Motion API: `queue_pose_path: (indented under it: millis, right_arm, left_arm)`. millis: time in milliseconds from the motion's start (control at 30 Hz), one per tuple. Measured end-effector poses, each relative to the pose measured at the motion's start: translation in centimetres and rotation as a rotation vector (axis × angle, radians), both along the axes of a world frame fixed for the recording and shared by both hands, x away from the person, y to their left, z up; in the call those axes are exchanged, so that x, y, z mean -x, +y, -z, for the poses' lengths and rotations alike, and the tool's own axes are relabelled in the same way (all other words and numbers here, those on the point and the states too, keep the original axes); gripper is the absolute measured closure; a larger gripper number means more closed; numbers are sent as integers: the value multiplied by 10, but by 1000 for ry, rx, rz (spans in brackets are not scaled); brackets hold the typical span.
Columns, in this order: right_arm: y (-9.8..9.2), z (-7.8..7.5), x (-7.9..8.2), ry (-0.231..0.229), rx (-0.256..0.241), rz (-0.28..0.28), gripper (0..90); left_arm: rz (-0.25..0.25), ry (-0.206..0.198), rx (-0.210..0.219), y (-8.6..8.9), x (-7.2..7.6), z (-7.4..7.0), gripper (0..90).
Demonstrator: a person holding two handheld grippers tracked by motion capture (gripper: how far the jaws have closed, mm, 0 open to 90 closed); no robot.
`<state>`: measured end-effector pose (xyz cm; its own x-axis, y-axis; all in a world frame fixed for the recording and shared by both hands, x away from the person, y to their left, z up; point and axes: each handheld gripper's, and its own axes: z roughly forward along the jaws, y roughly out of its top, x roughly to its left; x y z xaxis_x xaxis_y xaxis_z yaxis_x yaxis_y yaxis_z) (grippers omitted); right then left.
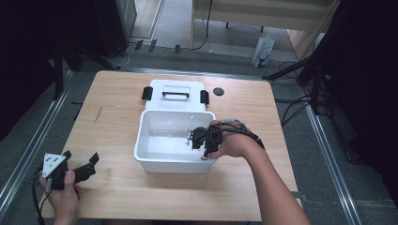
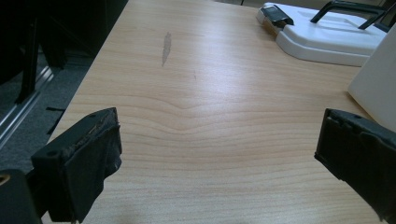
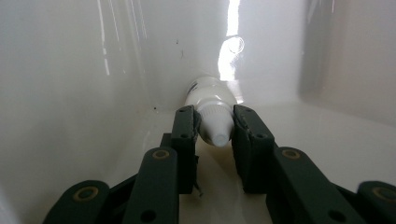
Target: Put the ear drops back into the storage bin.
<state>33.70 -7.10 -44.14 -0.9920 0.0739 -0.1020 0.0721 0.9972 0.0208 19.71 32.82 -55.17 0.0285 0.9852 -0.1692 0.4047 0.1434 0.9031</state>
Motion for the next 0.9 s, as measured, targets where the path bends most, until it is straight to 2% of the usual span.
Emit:
queue_pose_path:
  millis: [167,500,667,700,733,800,900]
  right_arm:
    - [0,0,-1,3,-6,0,714]
    - [-1,-3,-1,5,-18,10,611]
    - [-6,-13,-3,2,-78,30,546]
    - [-8,-17,-3,10,-93,48,520]
    - [-8,-18,-3,10,-107,39,514]
    - [-9,-20,-3,10,-111,44,513]
    - [-9,-27,-2,-7,-118,63,450]
  left_arm:
    - [2,0,1,0,0,0,9]
    - [5,1,1,0,0,0,9]
    - [5,0,1,0,0,0,9]
    - [5,0,1,0,0,0,9]
    - [6,0,0,0,0,0,9]
    - [5,1,1,0,0,0,9]
    - [6,0,0,0,0,0,9]
